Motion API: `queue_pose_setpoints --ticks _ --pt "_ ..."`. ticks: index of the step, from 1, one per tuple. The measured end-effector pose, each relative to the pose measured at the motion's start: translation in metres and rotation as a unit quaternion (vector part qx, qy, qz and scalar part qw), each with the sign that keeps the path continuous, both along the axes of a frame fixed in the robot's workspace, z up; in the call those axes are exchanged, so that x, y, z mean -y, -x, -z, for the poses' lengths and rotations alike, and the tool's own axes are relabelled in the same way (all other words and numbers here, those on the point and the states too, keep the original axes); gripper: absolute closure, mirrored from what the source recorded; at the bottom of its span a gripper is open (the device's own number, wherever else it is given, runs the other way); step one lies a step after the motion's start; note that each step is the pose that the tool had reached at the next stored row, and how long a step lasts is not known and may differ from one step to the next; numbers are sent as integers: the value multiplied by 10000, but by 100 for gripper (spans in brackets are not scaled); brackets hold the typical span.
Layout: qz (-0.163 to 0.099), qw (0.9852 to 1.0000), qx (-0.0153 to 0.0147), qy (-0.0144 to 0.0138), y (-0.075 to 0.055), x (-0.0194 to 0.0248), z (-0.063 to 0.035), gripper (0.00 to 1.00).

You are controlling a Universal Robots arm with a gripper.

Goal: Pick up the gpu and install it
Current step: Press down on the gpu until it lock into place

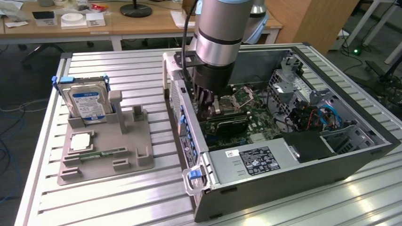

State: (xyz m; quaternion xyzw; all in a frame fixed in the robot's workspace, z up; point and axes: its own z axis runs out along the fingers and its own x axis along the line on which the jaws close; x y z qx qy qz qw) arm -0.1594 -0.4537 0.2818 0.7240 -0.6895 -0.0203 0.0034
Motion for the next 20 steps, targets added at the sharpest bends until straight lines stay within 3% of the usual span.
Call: queue_pose_setpoints --ticks 7,10,20 --pt "0 10000 -98 2 0 0 -121 89" --pt "-2 9999 -111 17 10 1 -122 89" --pt "-21 9998 -192 44 42 18 -120 89"
